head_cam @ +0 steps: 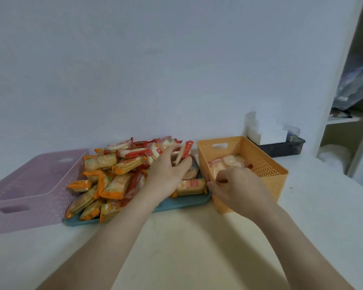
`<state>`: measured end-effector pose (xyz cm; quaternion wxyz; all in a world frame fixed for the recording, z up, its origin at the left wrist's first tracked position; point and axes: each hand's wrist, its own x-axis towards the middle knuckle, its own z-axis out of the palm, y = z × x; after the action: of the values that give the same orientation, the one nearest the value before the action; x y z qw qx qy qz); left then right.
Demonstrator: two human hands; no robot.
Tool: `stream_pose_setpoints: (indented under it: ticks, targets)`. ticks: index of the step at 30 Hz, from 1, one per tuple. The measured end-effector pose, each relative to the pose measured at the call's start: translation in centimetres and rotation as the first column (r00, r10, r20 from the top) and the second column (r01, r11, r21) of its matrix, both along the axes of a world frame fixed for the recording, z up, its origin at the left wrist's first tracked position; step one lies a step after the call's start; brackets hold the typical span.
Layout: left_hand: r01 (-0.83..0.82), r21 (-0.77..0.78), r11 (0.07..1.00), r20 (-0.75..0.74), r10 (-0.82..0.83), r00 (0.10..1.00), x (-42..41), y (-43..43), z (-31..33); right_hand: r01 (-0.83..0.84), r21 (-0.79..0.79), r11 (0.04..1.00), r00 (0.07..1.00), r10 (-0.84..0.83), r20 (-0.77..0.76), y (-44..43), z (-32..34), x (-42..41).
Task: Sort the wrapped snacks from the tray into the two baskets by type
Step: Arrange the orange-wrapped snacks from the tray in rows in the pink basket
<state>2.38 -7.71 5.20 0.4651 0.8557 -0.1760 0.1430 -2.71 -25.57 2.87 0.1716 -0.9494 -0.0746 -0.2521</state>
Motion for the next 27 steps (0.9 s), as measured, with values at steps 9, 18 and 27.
stream_pose_setpoints:
  ticks: [9, 18, 27]
  targets:
    - [0.142, 0.671, 0.728, 0.038, -0.225, 0.974, 2.5, -7.5, 0.3, -0.032, 0.400, 0.916, 0.863, -0.177, 0.473, -1.2, -1.4, 0.1]
    - [-0.241, 0.878, 0.413, 0.127, 0.284, 0.950, 2.7, 6.3, -3.4, -0.292, 0.199, 0.935, 0.943, 0.247, 0.223, 5.1, -1.4, -0.7]
    - [-0.230, 0.598, 0.768, 0.221, 0.118, 0.968, 0.4, 9.1, -4.9, 0.001, -0.009, 1.000, 0.909, -0.004, -0.417, 8.7, -3.4, 3.4]
